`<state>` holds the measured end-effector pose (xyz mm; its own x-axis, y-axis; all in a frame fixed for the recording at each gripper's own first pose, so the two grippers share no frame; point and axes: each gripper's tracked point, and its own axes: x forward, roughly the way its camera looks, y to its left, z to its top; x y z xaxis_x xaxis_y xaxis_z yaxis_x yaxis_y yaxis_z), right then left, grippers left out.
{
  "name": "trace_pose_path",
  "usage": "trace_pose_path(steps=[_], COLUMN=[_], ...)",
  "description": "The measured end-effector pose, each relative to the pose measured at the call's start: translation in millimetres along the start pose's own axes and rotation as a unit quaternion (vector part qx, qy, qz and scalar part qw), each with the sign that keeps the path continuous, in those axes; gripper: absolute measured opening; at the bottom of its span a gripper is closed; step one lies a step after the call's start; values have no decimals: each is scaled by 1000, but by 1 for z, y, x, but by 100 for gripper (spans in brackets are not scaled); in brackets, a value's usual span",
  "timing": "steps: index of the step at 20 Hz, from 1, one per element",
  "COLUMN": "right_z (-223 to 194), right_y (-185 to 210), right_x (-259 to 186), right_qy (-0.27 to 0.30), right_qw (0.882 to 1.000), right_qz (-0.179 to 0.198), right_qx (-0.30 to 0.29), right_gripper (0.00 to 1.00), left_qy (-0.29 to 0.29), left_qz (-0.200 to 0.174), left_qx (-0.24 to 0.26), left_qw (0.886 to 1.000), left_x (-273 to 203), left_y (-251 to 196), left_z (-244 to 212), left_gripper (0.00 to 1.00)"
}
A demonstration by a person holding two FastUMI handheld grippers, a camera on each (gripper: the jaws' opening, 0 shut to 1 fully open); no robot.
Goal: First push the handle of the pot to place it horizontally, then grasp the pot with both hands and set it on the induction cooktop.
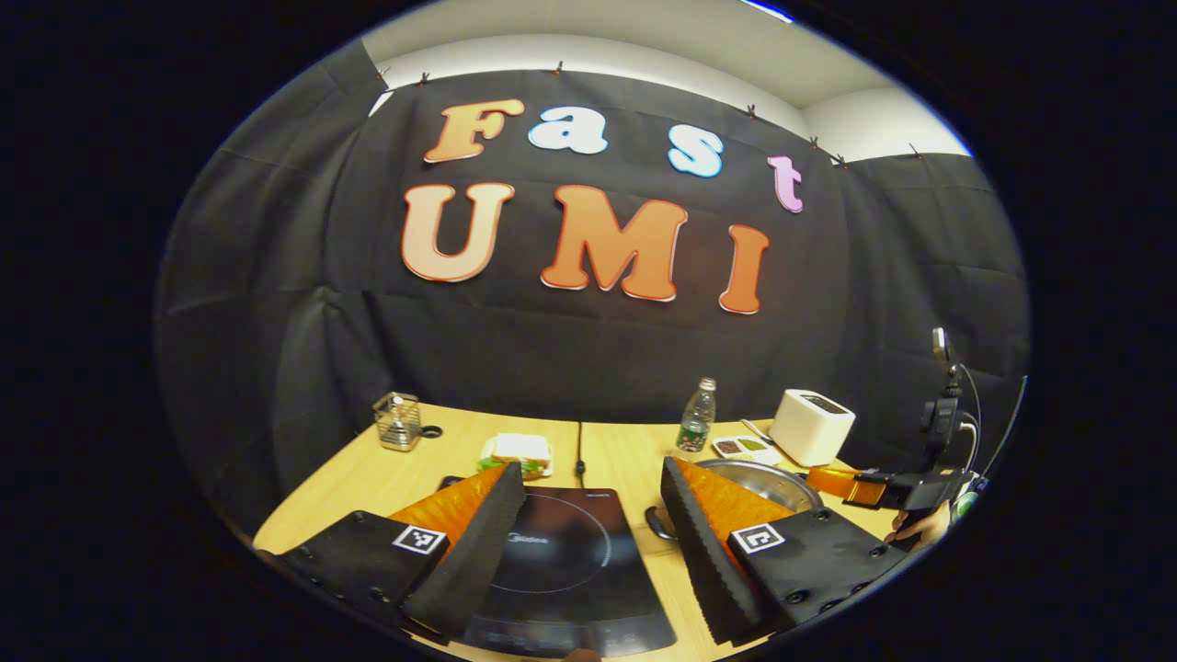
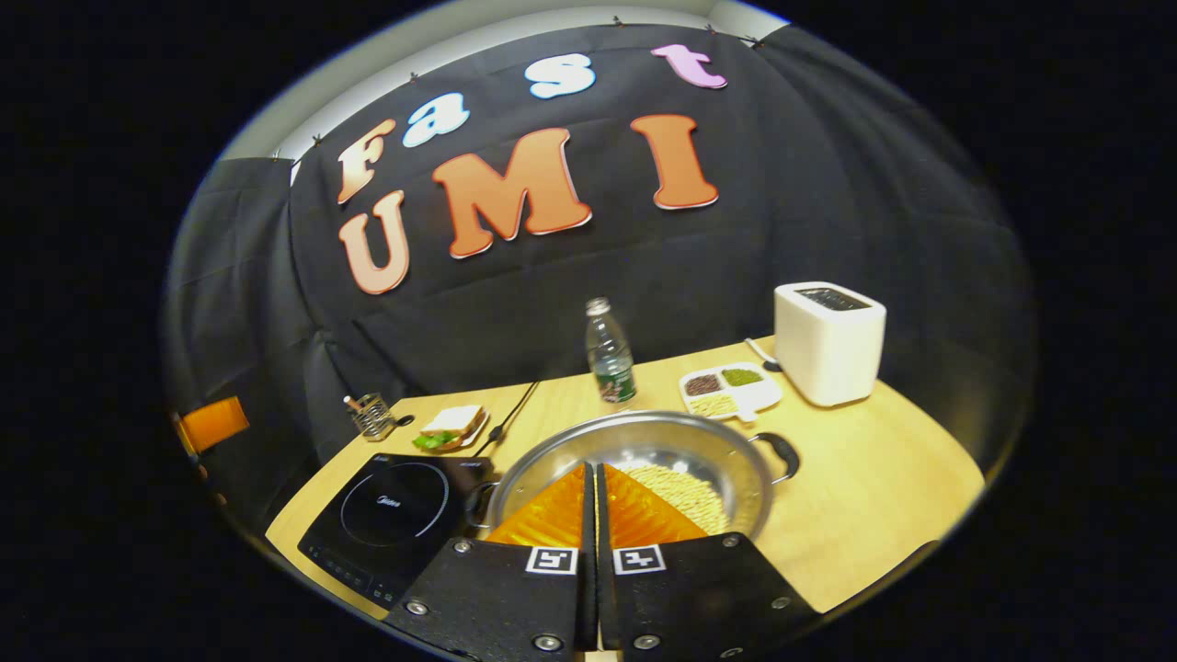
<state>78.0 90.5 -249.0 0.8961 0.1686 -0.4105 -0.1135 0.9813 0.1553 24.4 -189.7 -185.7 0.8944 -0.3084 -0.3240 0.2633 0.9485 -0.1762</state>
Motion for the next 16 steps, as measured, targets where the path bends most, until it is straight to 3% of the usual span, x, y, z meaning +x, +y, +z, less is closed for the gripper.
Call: trace_pose_path(steps=[2,5,9,11,16], right_z=[15,28,24,19,-7], right_y=[-30,-68,-103,-112,-127], right_x=[-2,0,8,19,49], right_qy=[-9,-18,-7,0,31], right_qw=[1000,999,998,998,997], right_qz=[-17,-45,-63,-65,-72], right_qx=[5,10,21,25,22], right_gripper=[11,55,87,95,95], left_qy=[15,43,75,95,161], left_qz=[-10,-27,-32,-35,-20], left_qx=[-1,-3,3,6,12], left_qw=[1000,999,997,995,987], left_x=[18,46,78,94,132], left_y=[-21,-49,-69,-77,-73], left_z=[-14,-36,-61,-77,-122], left_gripper=[97,98,99,98,98])
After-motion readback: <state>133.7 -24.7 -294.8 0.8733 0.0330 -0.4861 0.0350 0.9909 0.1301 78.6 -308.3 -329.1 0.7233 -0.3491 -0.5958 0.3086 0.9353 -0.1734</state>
